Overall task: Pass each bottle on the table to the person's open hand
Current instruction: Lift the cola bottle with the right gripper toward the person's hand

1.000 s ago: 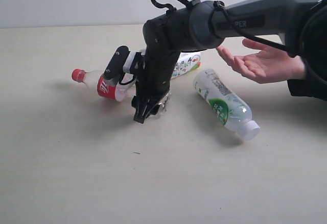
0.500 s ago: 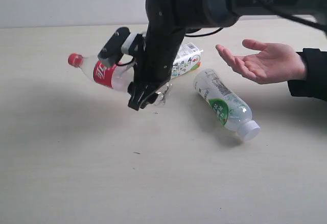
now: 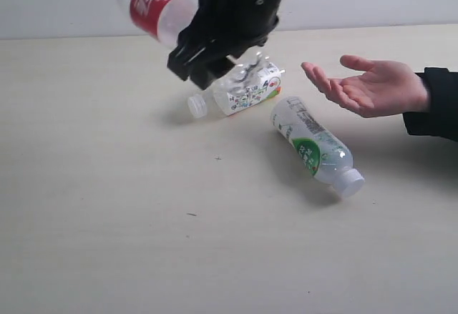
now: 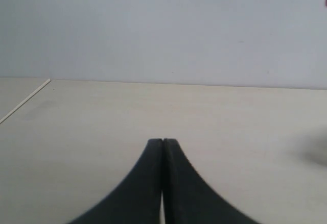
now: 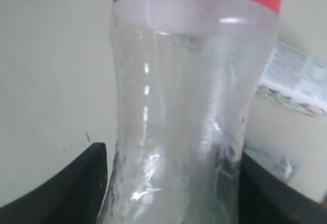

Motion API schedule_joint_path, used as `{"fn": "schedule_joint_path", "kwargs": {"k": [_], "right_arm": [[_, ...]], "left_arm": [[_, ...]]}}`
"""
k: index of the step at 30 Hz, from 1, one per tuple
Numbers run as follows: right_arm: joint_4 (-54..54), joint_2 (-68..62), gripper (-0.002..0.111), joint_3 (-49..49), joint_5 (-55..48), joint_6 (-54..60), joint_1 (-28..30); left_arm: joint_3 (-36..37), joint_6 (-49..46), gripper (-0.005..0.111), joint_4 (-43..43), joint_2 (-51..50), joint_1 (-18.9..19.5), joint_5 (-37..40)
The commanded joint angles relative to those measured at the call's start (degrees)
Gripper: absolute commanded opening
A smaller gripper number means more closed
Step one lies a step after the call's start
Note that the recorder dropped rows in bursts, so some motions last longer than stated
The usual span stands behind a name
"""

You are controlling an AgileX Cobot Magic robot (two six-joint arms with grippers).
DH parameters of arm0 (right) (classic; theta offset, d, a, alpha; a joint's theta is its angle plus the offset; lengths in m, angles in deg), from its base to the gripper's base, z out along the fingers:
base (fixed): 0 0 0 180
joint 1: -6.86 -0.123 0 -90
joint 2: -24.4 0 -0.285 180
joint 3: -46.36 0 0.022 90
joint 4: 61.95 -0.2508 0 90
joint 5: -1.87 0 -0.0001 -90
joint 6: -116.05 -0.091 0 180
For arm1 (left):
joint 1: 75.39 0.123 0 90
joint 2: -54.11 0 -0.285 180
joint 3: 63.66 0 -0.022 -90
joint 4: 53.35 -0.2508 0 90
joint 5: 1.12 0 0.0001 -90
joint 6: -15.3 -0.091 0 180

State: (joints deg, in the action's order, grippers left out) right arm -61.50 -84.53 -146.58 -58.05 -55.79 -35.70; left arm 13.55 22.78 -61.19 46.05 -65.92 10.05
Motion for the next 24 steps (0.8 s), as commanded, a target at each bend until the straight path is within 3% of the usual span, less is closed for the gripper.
{"fn": "schedule_joint_path", "kwargs": {"k": [1, 11, 15, 24], "right_arm": [[8.08, 7.42, 0.000, 5.36, -2.29, -10.07, 3.20], [8.08, 15.08, 0.000, 24.03, -0.06, -16.29, 20.05], [6.96, 13.77, 0.000, 27.77, 4.40, -17.27, 22.57], [7.27, 10.79, 0.000, 27.89, 10.80, -20.24, 22.58]], "left_arm": [[0.01, -0.17, 0.000, 0.51, 0.28, -0.22, 0.11], [0.01, -0.17, 0.000, 0.51, 0.28, -0.22, 0.11], [0.01, -0.17, 0.000, 0.51, 0.28, -0.22, 0.11], [0.01, -0.17, 0.000, 0.51, 0.28, -0.22, 0.11]]}}
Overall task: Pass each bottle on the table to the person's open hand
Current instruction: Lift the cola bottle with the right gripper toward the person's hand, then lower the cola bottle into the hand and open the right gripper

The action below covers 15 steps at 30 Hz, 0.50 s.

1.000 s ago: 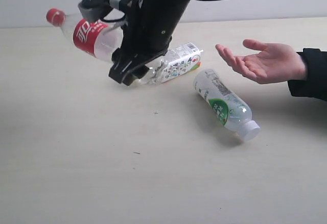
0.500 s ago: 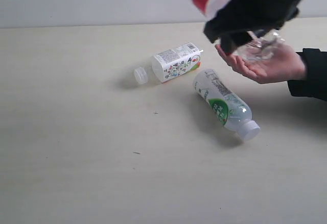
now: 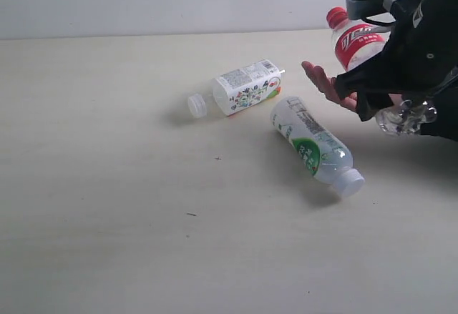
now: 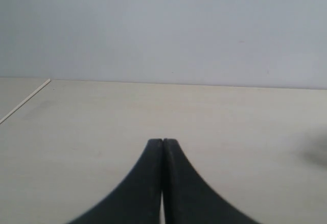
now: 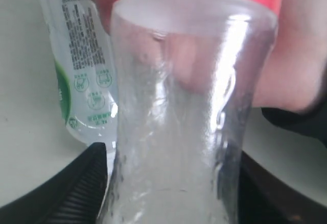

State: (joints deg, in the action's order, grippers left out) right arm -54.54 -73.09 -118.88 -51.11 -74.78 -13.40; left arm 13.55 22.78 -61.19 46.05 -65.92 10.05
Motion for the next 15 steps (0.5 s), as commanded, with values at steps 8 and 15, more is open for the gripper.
{"fn": "schedule_joint_path", "kwargs": {"k": [8, 15], "right_arm": [[3.39, -5.07, 0.000, 0.19, 5.64, -2.87, 0.27], [3.74, -7.09, 0.000, 0.19, 6.40, -2.73, 0.27]], "left_arm": [[0.01, -0.17, 0.000, 0.51, 0.28, -0.22, 0.11], [0.01, -0.17, 0.000, 0.51, 0.28, -0.22, 0.11]]}}
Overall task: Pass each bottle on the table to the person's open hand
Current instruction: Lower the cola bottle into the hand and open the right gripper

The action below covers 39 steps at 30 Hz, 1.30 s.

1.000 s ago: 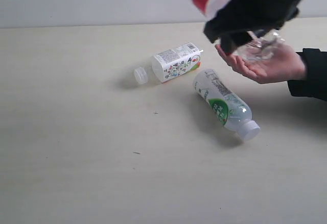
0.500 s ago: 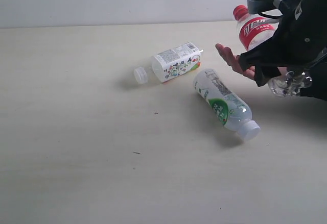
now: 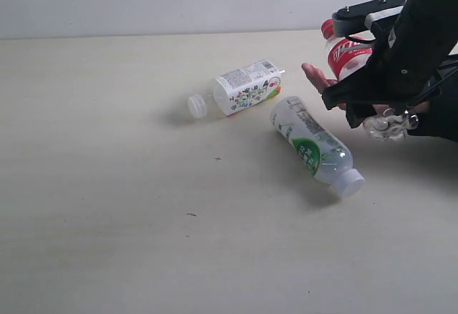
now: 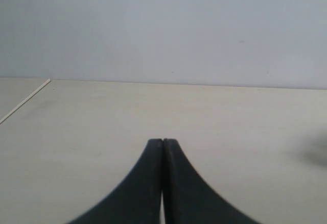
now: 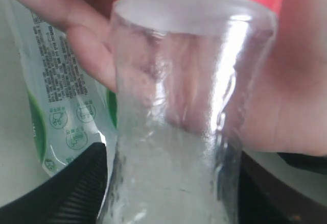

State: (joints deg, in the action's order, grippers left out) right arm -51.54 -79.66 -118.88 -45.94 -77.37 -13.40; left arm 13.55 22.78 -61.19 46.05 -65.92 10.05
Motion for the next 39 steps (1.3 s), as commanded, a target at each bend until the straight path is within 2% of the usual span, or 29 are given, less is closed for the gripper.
{"fn": "schedule_joint_path", "kwargs": {"k": [1, 14, 32, 39], "right_arm": [[0.85, -0.53, 0.000, 0.19, 1.35, -0.14, 0.27], [2.23, -0.53, 0.000, 0.19, 4.17, -0.25, 0.27], [2.26, -0.53, 0.000, 0.19, -0.90, -0.12, 0.27], [2.00, -0.53, 0.016, 0.19, -1.71, -0.12, 0.27]], "left_arm": [[0.01, -0.17, 0.000, 0.51, 0.28, -0.22, 0.11], [0.01, -0.17, 0.000, 0.51, 0.28, -0.22, 0.11], [0.01, -0.17, 0.000, 0.51, 0.28, -0.22, 0.11], [0.01, -0.17, 0.000, 0.51, 0.28, -0.22, 0.11]]}}
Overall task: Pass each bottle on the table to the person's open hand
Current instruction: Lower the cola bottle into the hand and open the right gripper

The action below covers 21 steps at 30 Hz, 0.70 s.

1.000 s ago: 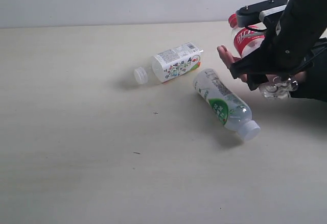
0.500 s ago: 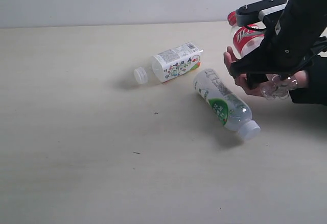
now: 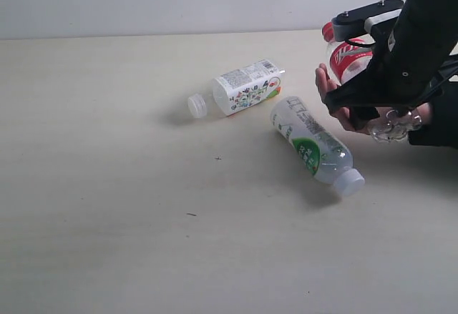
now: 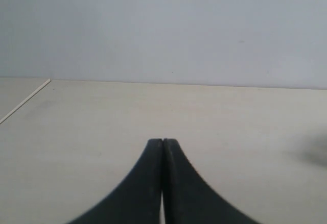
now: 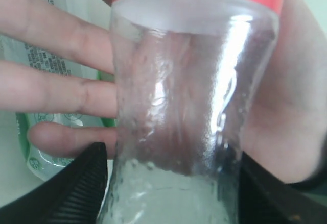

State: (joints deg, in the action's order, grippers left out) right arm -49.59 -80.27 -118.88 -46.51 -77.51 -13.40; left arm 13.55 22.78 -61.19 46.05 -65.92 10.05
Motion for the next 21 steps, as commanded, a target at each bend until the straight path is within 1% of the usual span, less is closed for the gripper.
{"fn": "schedule_joint_path", "kwargs": {"k": [1, 12, 13, 15, 18, 21], "right_arm": [[0.05, 0.09, 0.019, 0.19, -1.25, 0.02, 0.27], [0.05, 0.09, 0.058, 0.19, -1.62, 0.02, 0.27], [0.05, 0.09, 0.063, 0.19, -1.62, 0.02, 0.27], [0.05, 0.09, 0.070, 0.19, -1.71, 0.02, 0.27], [0.05, 0.09, 0.075, 0.19, -1.35, 0.02, 0.27], [0.27, 0.09, 0.075, 0.19, -0.25, 0.02, 0.27]], "left_arm": [[0.01, -0.17, 0.000, 0.51, 0.28, -0.22, 0.11], [0.01, -0.17, 0.000, 0.51, 0.28, -0.22, 0.11], [0.01, -0.17, 0.000, 0.51, 0.28, -0.22, 0.11], [0.01, -0.17, 0.000, 0.51, 0.28, -0.22, 0.11], [0.01, -0.17, 0.000, 0.51, 0.28, -0.22, 0.11], [0.01, -0.17, 0.000, 0.51, 0.28, -0.22, 0.11]]}}
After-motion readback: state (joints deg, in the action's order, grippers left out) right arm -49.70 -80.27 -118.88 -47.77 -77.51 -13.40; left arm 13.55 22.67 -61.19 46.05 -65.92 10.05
